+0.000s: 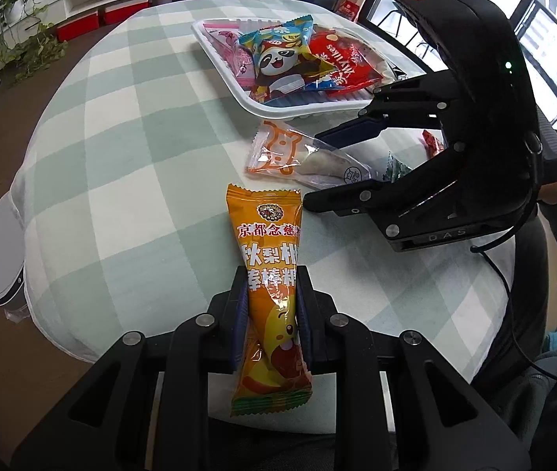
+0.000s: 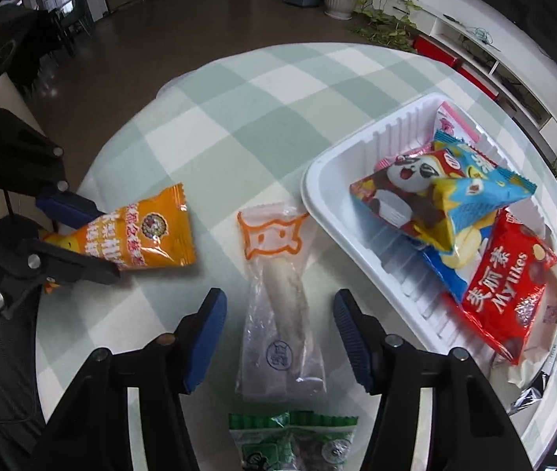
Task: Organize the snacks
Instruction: 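Grasp the orange stick snack with the left tool while the right tool grasps the clear packet, then carry the orange snack and clear packet over the white tray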
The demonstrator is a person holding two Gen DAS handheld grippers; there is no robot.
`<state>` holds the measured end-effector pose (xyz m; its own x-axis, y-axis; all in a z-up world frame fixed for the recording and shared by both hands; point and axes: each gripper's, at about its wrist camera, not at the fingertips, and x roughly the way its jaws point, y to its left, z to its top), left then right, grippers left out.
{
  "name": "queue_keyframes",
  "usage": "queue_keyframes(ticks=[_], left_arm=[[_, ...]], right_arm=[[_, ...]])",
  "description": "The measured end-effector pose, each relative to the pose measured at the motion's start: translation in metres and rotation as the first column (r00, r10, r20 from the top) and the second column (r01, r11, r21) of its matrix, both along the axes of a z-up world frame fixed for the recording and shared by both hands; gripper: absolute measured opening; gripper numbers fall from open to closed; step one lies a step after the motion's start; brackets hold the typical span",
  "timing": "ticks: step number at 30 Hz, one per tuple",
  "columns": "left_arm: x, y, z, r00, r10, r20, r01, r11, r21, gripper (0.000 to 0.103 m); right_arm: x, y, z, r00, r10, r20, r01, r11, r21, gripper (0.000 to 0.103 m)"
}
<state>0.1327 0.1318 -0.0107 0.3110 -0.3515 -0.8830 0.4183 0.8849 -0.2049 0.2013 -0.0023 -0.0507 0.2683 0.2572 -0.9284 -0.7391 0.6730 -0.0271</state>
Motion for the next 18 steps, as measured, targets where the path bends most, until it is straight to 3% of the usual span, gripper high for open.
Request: queue_keyframes(ticks=[7,18], left_arm=[[-0.003,0.003,0.003,1.000,0.024,0.013,-0.024,1.000,-0.011,0.020],[-0.013,0.011,0.011,0.997,0.071,0.038,-0.069,0.996,-0.060,0.020]], right_arm=[[0.003,0.000,0.001,0.999,-0.037,-0.038,0.038,0.999,0.032,0.029],[-0.010,-0.015,0.011,0.991,-0.124,-0.051,0.130,0.982,0.141,0.024]])
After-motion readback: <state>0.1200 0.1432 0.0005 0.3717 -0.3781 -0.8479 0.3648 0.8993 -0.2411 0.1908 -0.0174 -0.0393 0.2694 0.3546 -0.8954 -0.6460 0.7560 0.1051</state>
